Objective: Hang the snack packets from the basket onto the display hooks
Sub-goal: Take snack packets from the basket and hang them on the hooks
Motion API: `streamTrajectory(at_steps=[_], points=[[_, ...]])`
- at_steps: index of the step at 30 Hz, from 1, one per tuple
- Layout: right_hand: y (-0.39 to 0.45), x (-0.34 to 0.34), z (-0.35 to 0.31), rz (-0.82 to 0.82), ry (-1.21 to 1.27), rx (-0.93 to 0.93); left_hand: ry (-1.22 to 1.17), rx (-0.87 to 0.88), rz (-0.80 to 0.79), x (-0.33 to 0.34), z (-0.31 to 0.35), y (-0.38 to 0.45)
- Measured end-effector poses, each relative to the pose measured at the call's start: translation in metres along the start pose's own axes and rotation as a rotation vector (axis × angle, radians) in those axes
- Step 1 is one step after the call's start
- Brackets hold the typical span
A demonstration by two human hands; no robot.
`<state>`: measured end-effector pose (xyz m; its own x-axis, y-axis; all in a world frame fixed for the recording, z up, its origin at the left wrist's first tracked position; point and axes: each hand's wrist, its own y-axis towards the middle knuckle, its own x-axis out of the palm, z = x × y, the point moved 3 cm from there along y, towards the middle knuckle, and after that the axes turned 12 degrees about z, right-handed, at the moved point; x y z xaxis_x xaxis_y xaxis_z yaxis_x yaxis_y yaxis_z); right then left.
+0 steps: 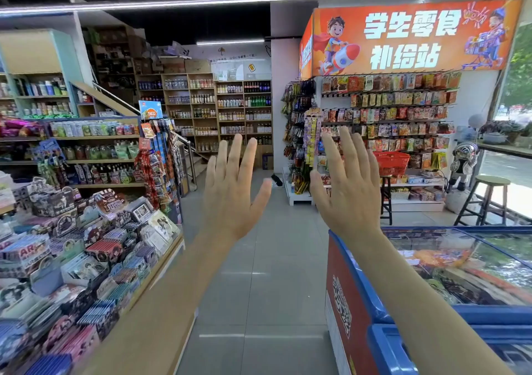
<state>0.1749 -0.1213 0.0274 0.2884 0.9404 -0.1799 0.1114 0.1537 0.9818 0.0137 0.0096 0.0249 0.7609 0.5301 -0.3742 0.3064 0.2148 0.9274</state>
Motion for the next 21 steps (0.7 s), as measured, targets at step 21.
streamTrajectory(at_steps=[21], points=[[-0.317, 0.105, 0.005, -0.861, 0.254, 0.177, -0.136, -0.233, -0.98, 0.123, -0.028, -0.302]])
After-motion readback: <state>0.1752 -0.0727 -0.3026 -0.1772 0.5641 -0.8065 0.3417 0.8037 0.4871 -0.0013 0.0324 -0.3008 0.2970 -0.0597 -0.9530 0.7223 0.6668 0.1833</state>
